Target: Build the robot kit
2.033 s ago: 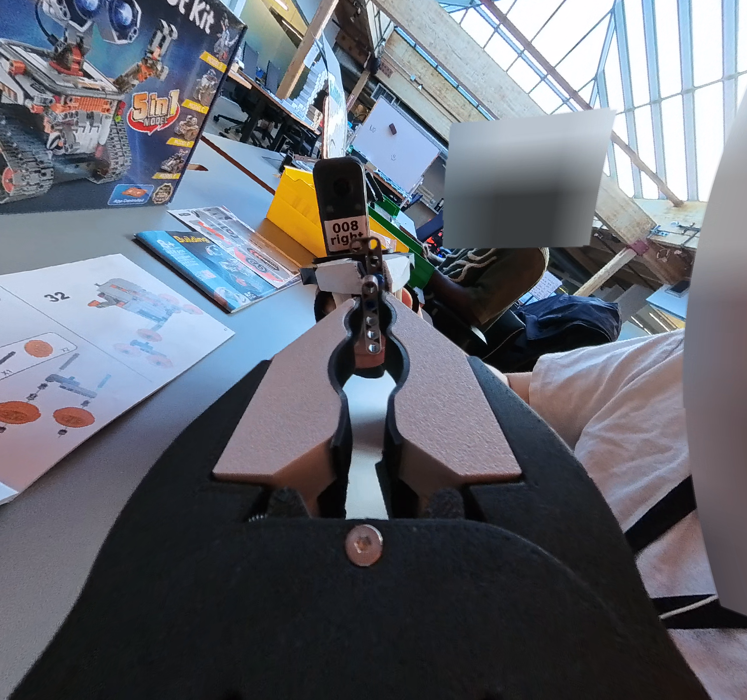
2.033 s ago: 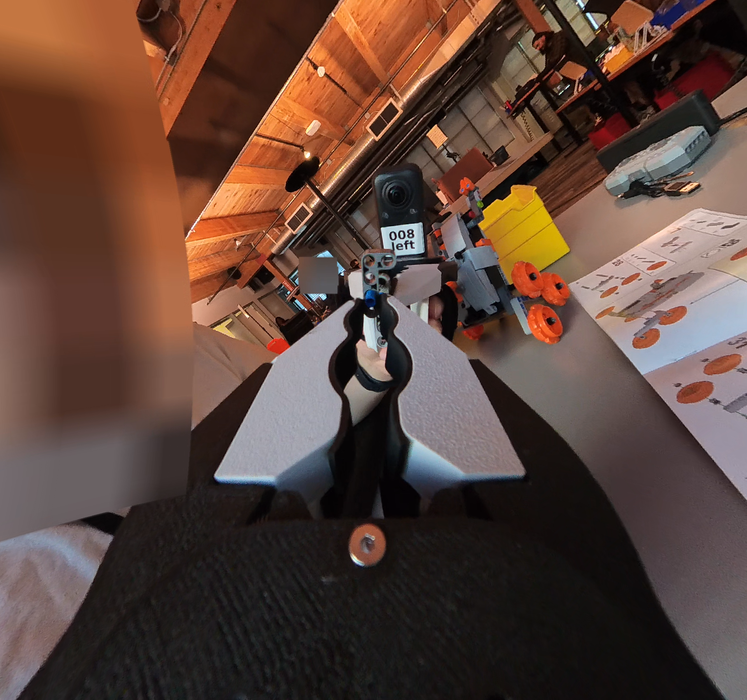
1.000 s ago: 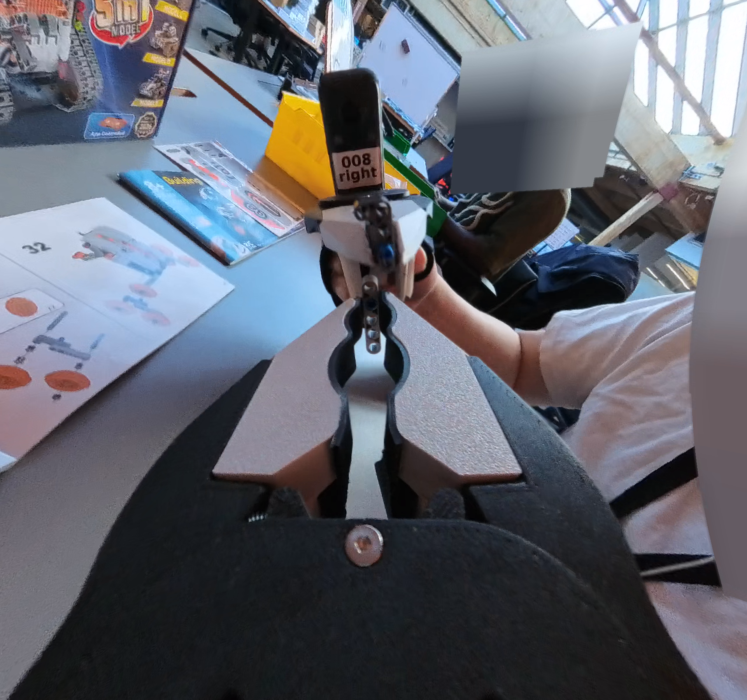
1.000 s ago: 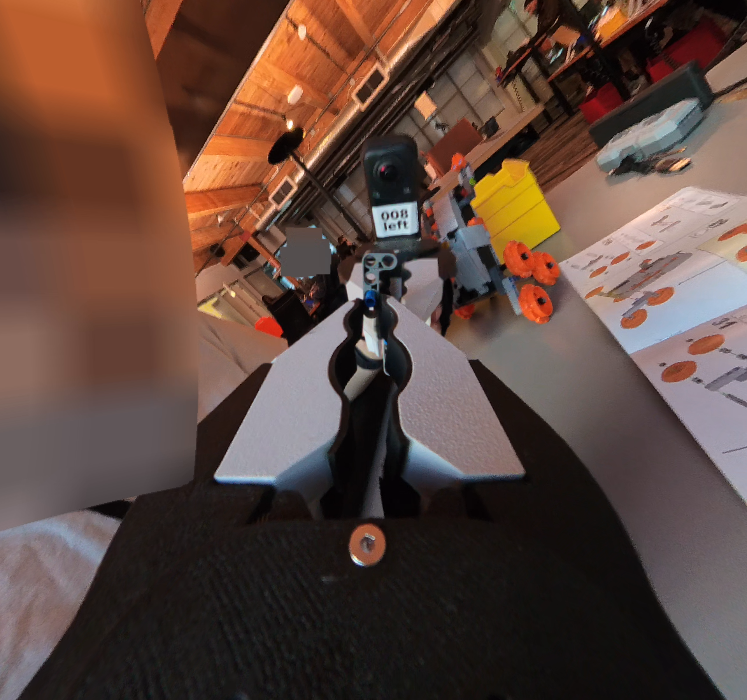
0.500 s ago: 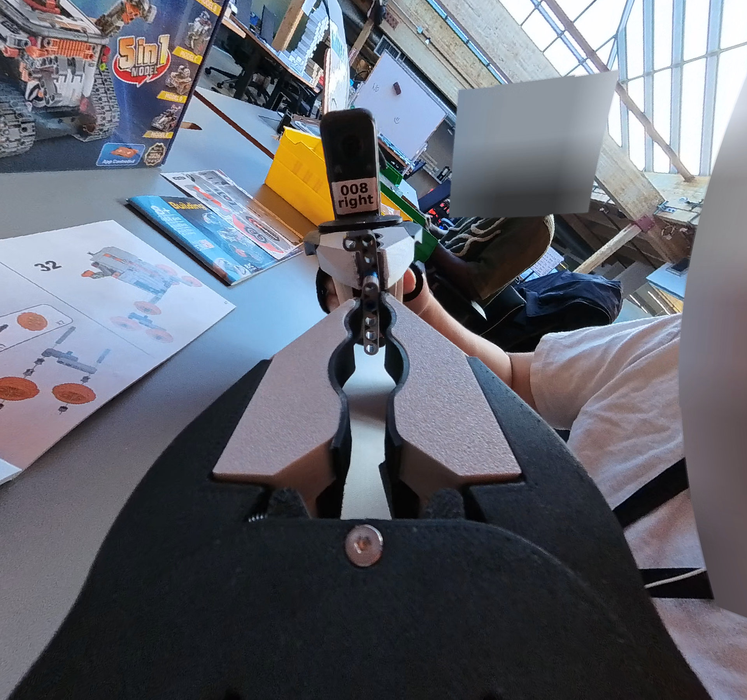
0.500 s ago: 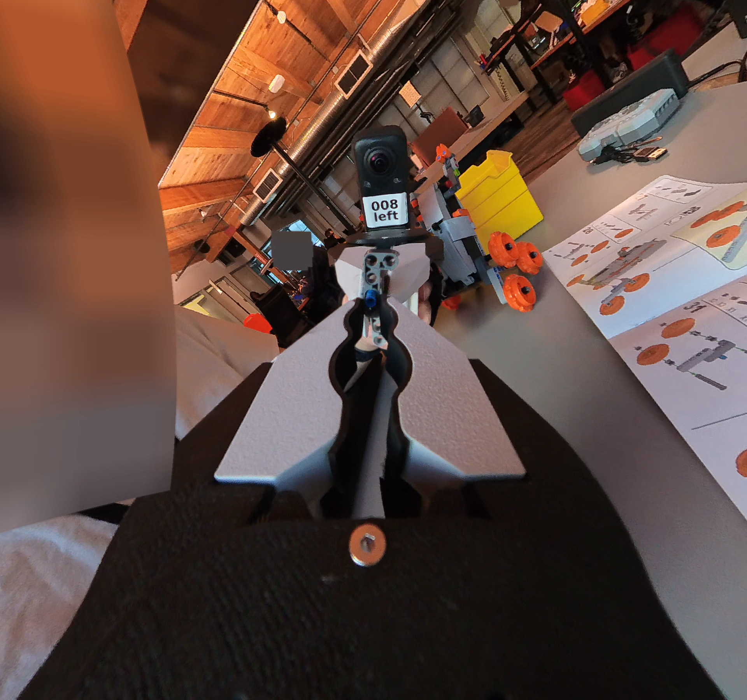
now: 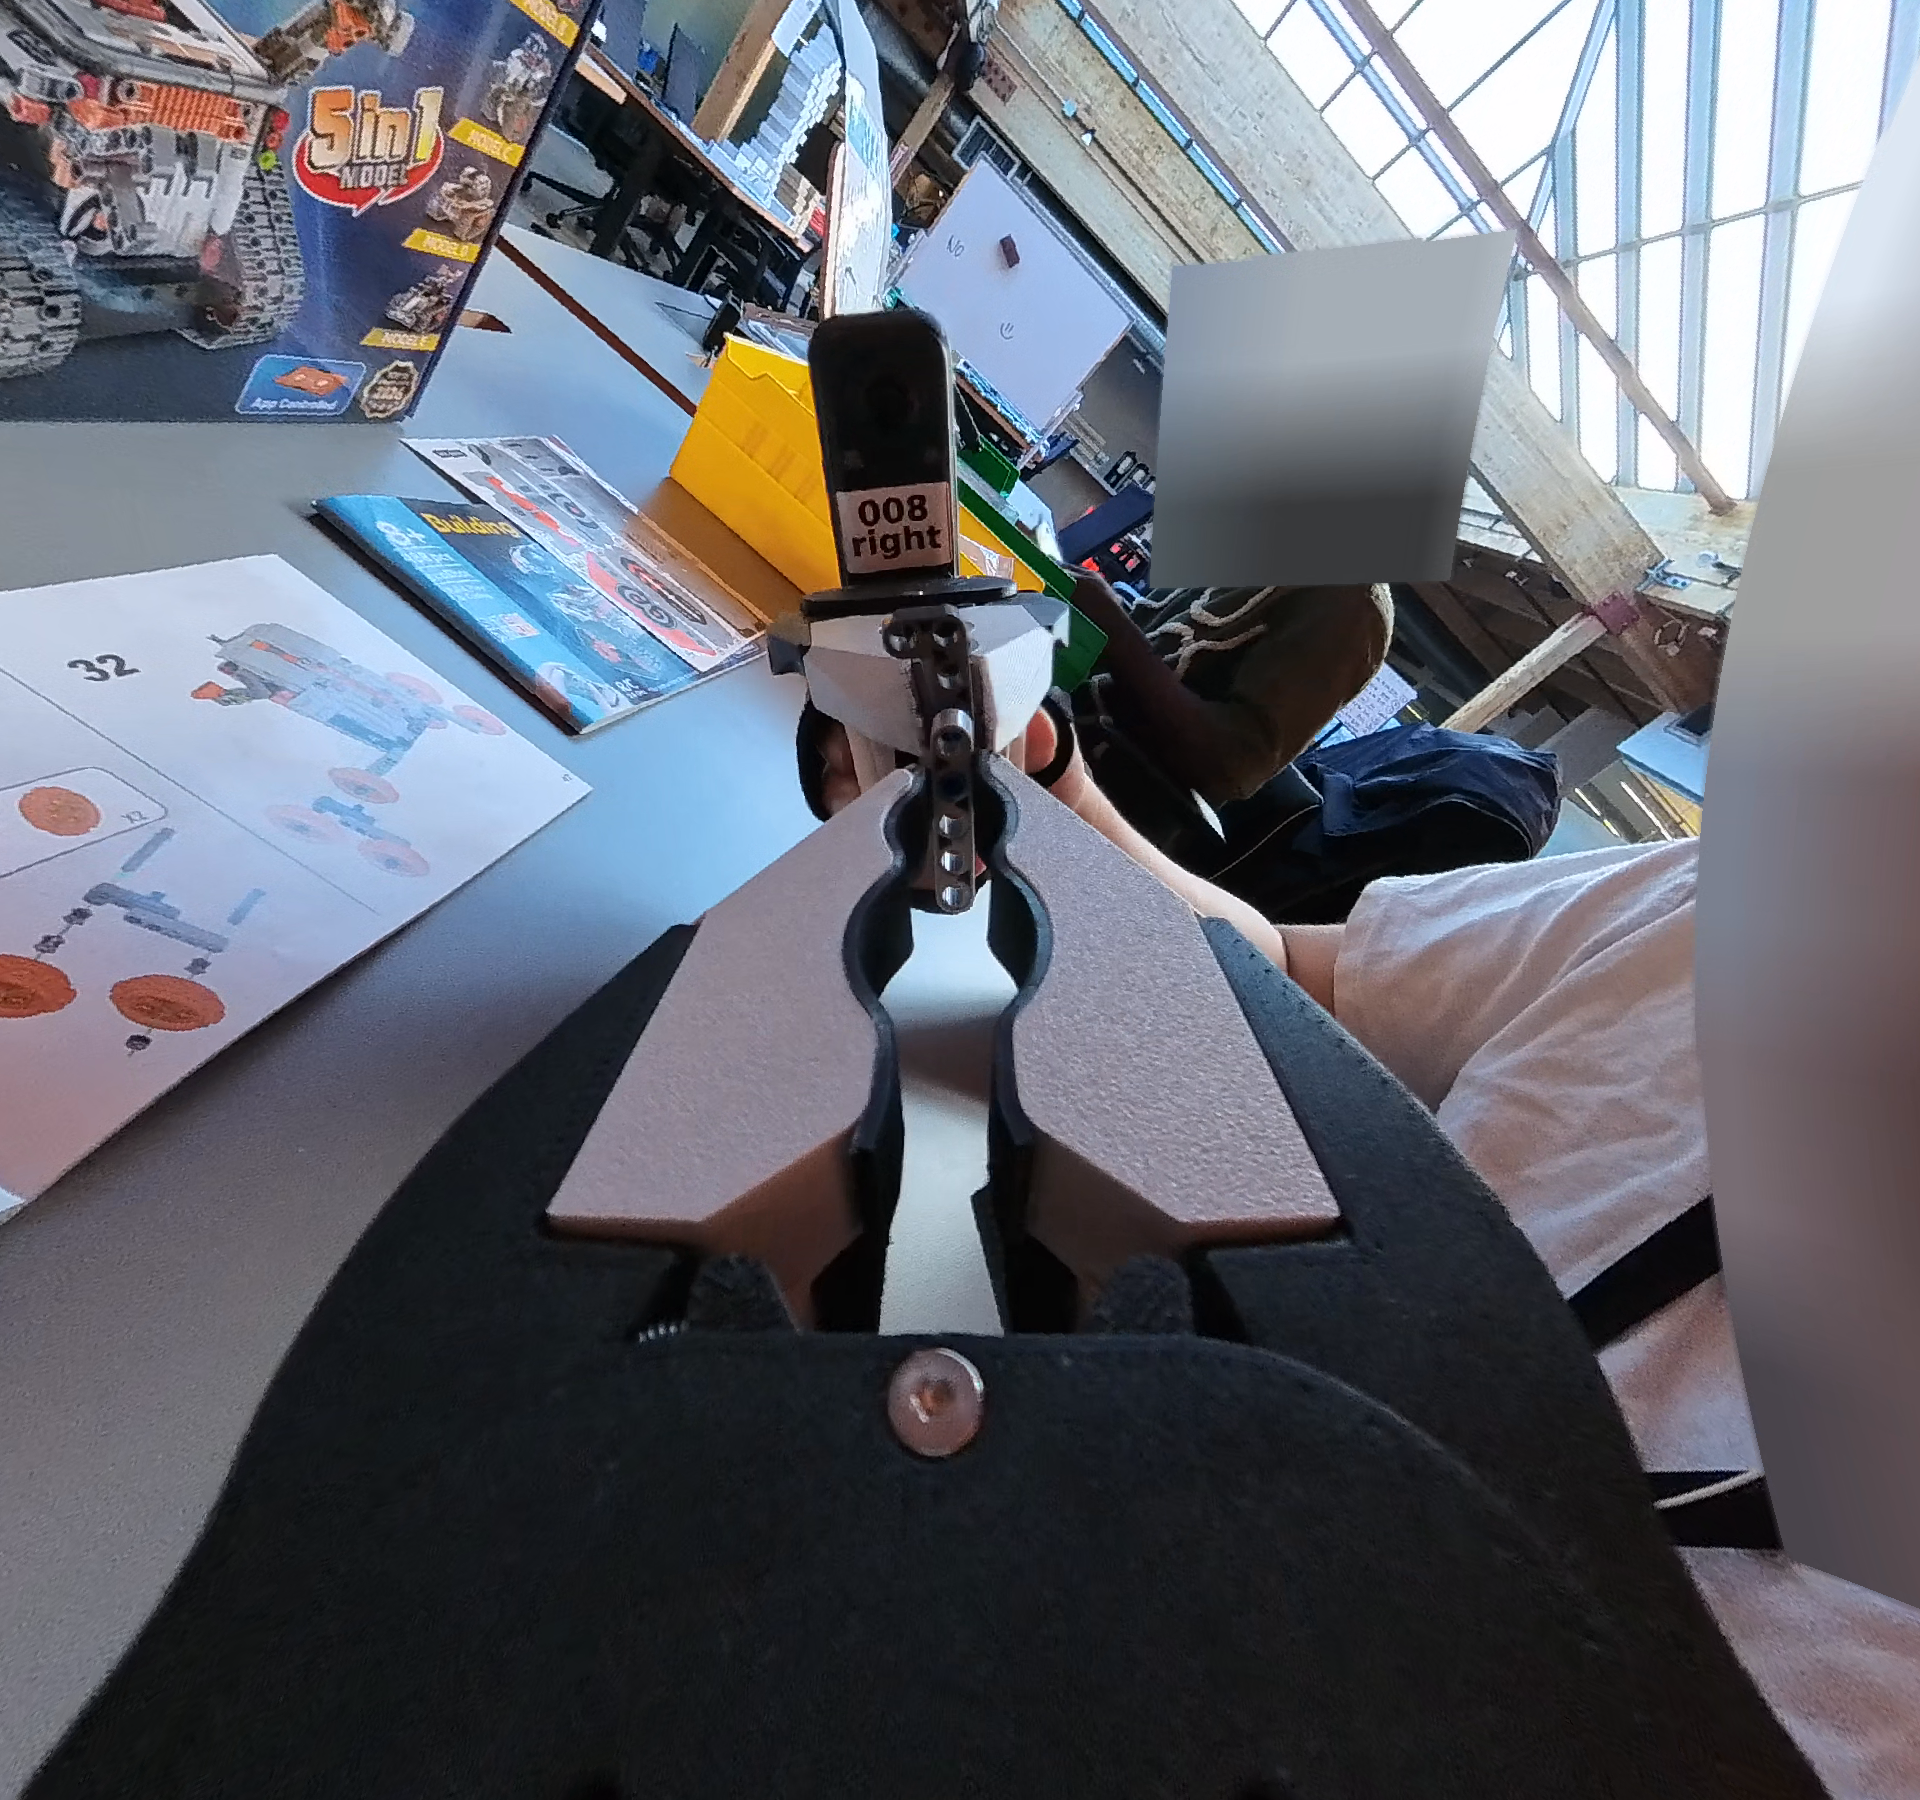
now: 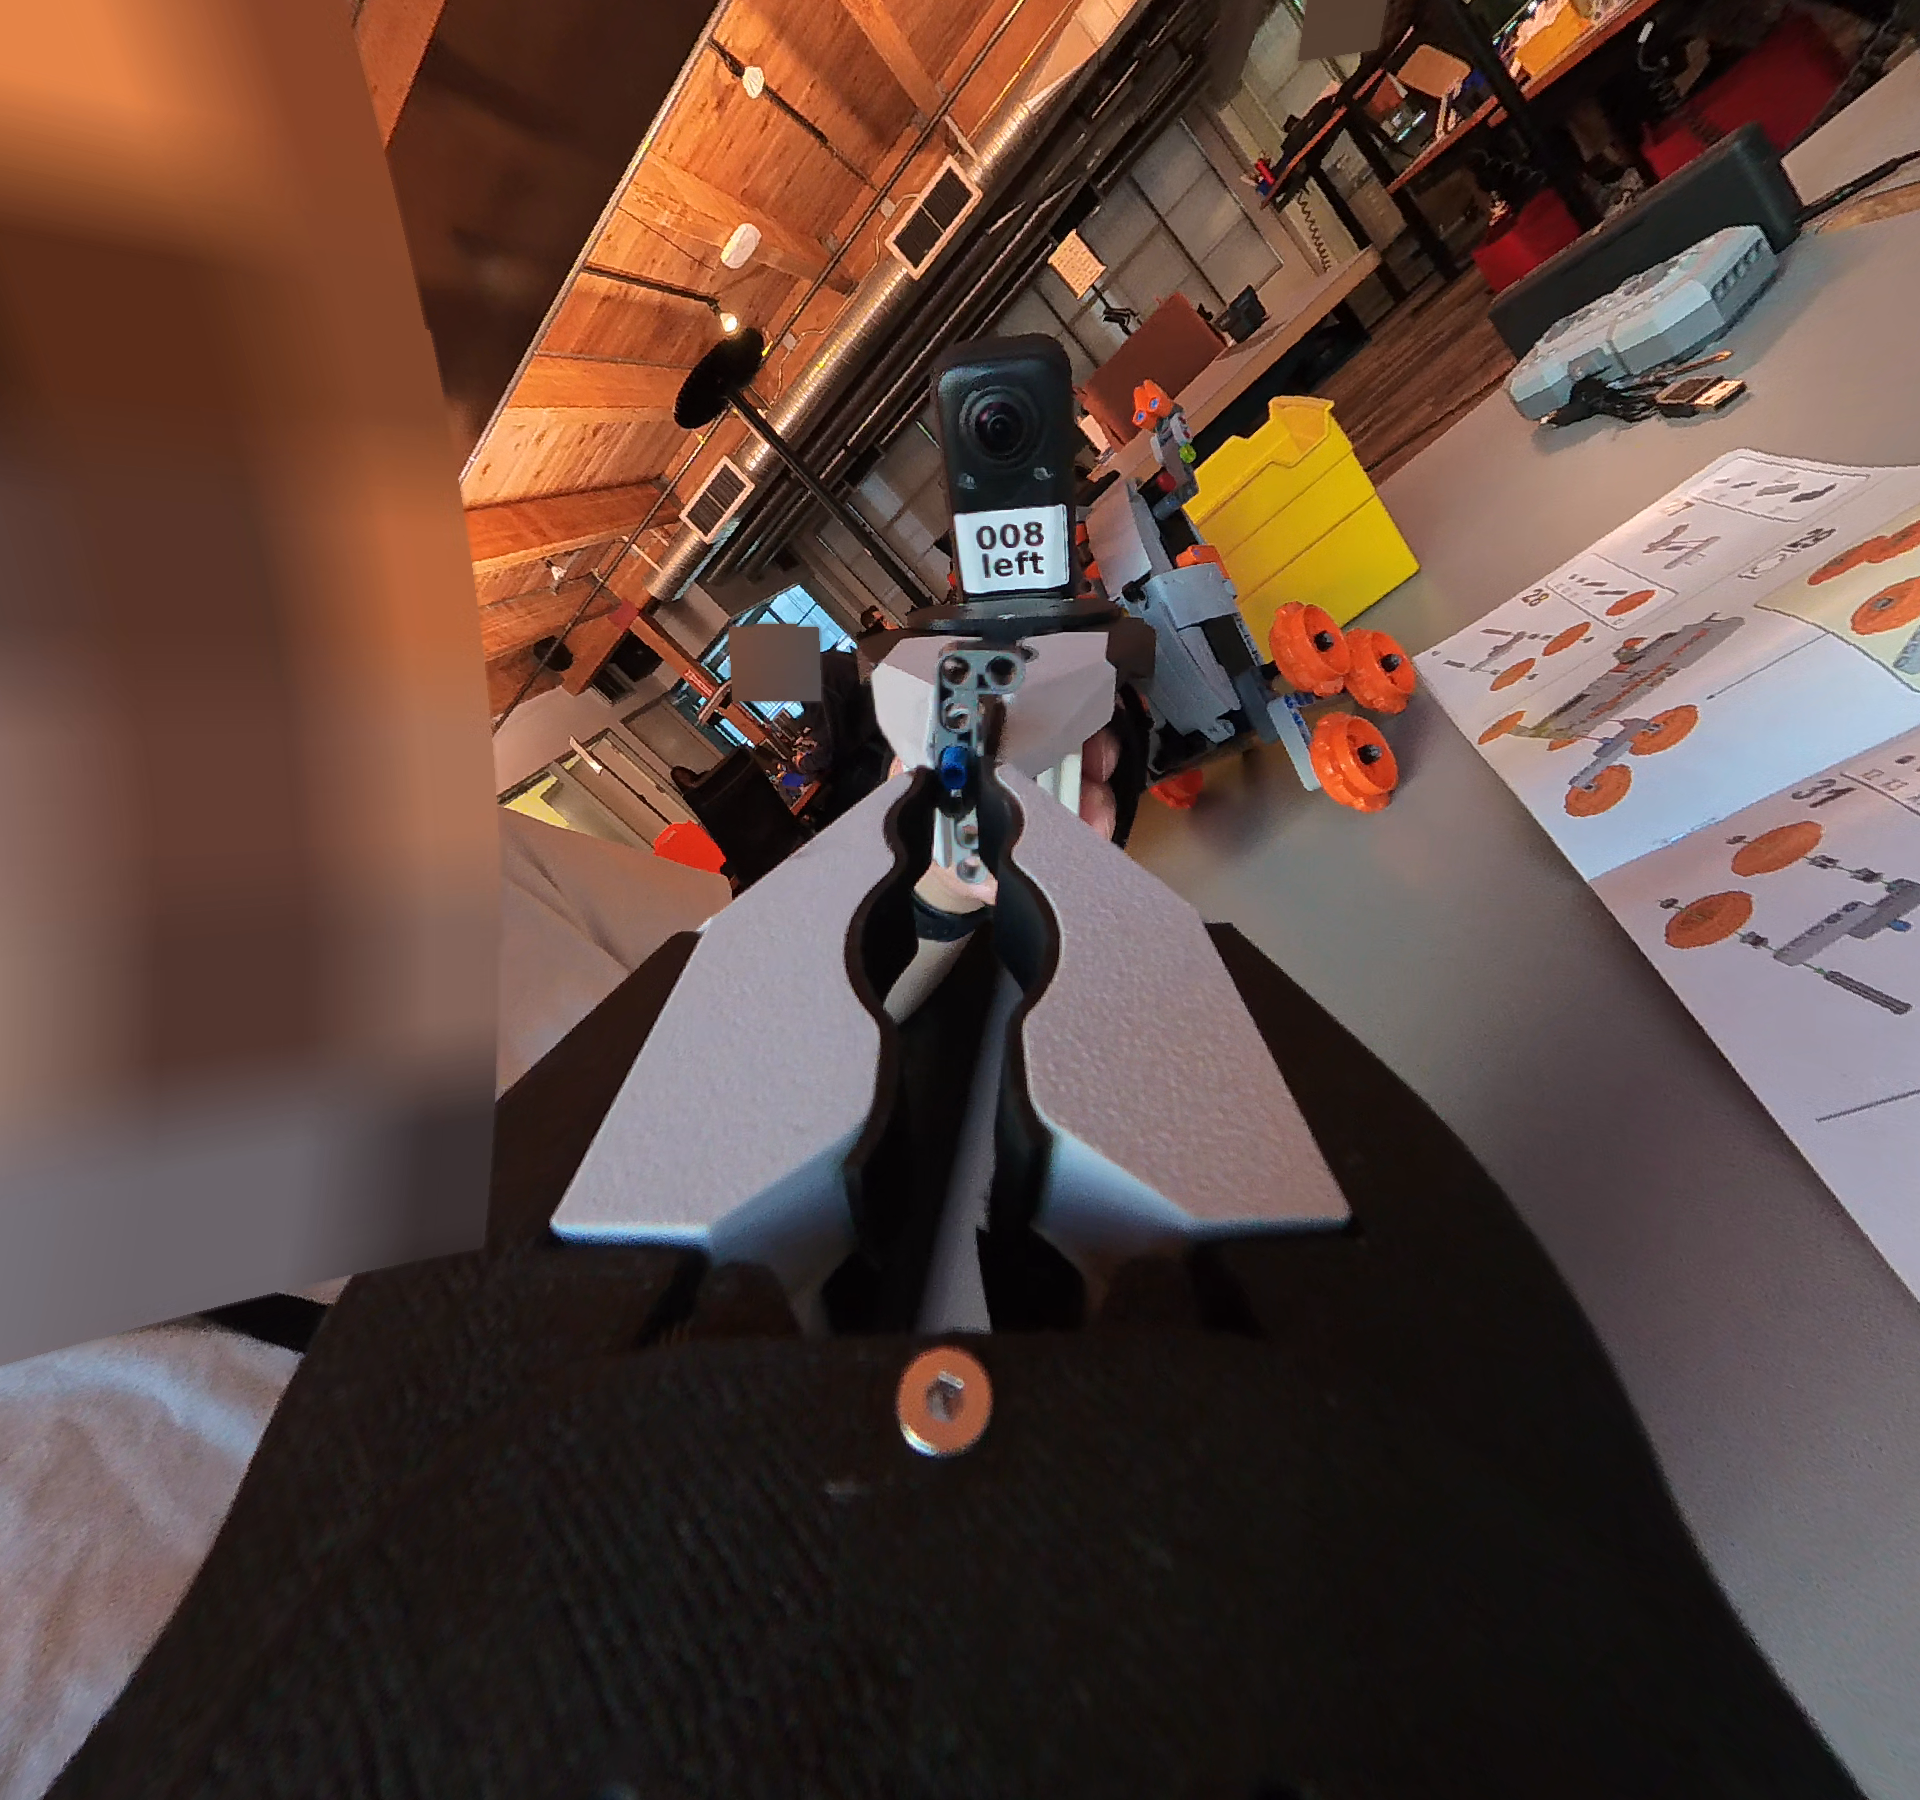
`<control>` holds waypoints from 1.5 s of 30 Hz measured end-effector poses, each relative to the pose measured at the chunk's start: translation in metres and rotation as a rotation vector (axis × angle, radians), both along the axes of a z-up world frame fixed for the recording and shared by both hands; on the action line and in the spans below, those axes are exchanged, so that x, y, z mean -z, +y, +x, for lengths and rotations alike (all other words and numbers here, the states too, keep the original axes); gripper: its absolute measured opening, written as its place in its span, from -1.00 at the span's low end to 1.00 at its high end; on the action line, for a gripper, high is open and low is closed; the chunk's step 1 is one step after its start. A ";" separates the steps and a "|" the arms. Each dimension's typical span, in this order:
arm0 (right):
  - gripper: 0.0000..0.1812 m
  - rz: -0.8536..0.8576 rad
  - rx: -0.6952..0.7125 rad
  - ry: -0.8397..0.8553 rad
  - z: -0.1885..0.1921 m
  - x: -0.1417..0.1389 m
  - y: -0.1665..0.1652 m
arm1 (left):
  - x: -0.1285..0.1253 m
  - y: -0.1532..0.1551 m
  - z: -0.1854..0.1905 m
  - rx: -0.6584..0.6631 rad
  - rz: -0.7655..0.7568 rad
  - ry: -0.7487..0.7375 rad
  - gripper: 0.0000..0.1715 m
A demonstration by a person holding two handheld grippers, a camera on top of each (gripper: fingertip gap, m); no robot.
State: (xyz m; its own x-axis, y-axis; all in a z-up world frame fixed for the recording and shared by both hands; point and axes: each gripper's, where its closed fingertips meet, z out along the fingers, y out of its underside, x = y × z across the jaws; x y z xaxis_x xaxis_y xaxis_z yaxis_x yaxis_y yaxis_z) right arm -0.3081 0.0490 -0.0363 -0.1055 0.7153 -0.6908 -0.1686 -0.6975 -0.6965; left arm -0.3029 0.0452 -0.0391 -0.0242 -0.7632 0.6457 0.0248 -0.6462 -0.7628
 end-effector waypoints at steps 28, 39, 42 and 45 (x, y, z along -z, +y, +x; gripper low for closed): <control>-0.93 -0.022 0.068 0.011 0.002 0.002 0.009 | 0.004 0.007 0.002 -0.072 0.001 0.011 -0.94; -0.93 0.002 0.113 0.051 0.002 -0.002 0.014 | -0.001 0.012 0.002 -0.102 -0.111 -0.075 -0.94; -0.93 0.042 0.140 0.029 0.002 -0.001 0.016 | 0.000 0.014 0.001 -0.117 -0.120 -0.073 -0.94; -0.93 0.051 0.145 0.023 0.001 -0.001 0.016 | 0.001 0.014 0.001 -0.115 -0.117 -0.067 -0.94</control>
